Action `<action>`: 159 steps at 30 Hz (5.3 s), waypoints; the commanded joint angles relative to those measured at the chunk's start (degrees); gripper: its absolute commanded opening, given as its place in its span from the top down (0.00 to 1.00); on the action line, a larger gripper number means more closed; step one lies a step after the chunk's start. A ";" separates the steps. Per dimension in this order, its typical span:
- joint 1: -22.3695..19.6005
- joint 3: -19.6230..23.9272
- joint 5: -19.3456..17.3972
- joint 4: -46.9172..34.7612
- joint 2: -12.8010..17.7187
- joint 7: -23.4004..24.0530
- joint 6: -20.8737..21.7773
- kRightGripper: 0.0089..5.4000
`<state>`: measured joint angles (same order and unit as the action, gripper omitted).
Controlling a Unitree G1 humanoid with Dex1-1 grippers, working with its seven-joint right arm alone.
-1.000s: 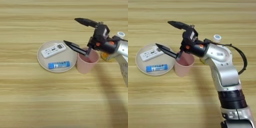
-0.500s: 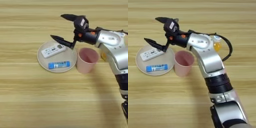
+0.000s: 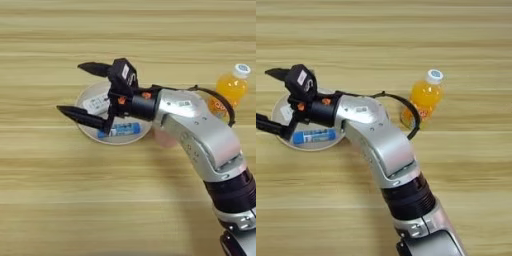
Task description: Move the objects on the table
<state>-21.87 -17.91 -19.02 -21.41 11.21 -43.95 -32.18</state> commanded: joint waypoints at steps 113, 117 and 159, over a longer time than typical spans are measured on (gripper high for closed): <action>11.83 14.45 -15.45 12.50 0.47 -8.50 3.49 0.00; 9.83 12.41 -14.64 12.33 -2.46 -6.82 4.60 0.00; -5.20 7.41 19.45 33.37 -12.62 23.37 21.77 0.00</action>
<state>-22.32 -11.31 -0.13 13.30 -0.48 -23.08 -10.95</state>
